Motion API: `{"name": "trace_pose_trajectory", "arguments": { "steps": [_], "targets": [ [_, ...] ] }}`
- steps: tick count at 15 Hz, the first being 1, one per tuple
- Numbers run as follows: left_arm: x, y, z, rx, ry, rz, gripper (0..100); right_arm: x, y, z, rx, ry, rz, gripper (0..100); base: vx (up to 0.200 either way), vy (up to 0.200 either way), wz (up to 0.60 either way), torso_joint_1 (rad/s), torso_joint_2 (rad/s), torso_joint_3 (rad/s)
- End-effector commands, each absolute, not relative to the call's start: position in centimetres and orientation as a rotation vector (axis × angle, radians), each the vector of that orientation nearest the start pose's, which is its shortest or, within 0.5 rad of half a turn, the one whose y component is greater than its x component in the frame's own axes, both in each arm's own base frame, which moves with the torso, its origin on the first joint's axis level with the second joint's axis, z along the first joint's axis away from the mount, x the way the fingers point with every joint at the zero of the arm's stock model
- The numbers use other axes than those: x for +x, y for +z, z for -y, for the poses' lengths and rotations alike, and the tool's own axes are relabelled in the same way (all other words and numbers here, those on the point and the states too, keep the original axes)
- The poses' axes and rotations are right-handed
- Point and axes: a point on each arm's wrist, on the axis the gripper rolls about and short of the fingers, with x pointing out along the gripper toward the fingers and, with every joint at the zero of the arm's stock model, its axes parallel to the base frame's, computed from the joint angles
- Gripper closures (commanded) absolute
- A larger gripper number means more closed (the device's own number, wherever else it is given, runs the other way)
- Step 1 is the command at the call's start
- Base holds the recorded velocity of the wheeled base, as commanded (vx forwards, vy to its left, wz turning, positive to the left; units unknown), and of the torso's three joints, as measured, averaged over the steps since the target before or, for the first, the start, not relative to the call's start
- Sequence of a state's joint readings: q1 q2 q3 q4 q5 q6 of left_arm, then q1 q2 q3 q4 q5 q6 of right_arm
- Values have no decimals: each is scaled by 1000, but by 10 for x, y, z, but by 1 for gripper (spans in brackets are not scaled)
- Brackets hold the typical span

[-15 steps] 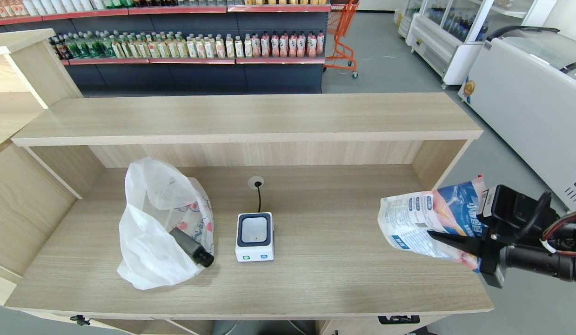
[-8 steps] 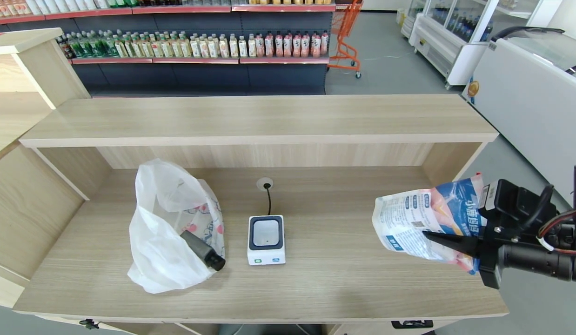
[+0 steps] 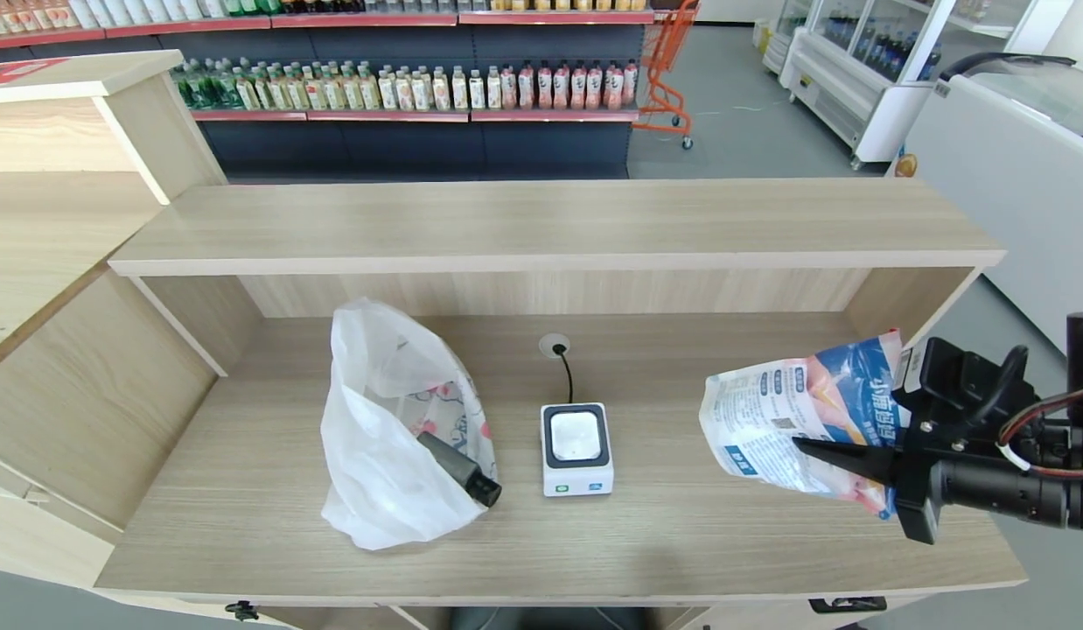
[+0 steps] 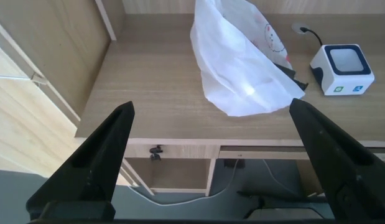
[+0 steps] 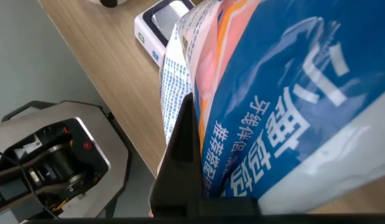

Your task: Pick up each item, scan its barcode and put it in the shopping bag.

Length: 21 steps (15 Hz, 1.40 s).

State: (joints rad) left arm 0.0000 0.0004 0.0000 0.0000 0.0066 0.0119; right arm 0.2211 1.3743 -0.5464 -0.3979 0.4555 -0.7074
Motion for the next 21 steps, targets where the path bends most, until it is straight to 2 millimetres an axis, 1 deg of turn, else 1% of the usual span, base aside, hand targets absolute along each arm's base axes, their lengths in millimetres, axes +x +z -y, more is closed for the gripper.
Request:
{"name": "trace_pose_trajectory", "arguments": {
  "steps": [1, 5, 9, 10, 13, 14, 15, 17, 19, 20, 21],
  "targets": [
    [-23, 75, 0, 9, 8, 0, 0, 201, 172, -53, -608, 782, -201, 100, 0, 0, 0, 0, 0, 0],
    [-23, 75, 0, 14, 8, 0, 0, 203, 176, -53, -591, 775, -193, 100, 0, 0, 0, 0, 0, 0],
    [-23, 75, 0, 14, 8, 0, 0, 201, 176, -56, -531, 804, -200, 100, 200, 0, 0, -5, -4, 4],
    [-23, 75, 0, 6, 8, 0, 0, 202, 174, -56, -532, 806, -208, 100, 0, 0, 0, 0, 0, 0],
    [-23, 75, 0, 6, 6, 0, 0, 215, 165, -59, -529, 815, -226, 100, 0, 0, 0, 0, 0, 0],
    [-23, 75, 0, 6, 6, 0, 0, 222, 159, -66, -523, 867, -197, 100, 0, 0, 0, 0, 0, 0],
    [-23, 75, 0, 6, 8, 0, 0, 225, 154, -72, -520, 905, -180, 100, 0, 0, 0, 0, 0, 0],
    [-23, 75, 0, 6, 6, 0, 0, 225, 143, -87, -523, 993, -160, 100, 0, 0, 0, 0, 0, 0],
    [-23, 75, 0, 6, 6, 0, 0, 233, 130, -93, -590, 1041, -94, 100, 0, 0, 0, 0, 0, 0],
    [-23, 75, 0, 6, 6, 0, 0, 243, 119, -94, -677, 1059, -23, 100, 0, 0, 0, 0, 0, 0],
    [-23, 75, 0, 6, 8, 0, 0, 252, 111, -88, -735, 1055, 11, 100, 0, 0, 0, 0, 0, 0]
  ]
}}
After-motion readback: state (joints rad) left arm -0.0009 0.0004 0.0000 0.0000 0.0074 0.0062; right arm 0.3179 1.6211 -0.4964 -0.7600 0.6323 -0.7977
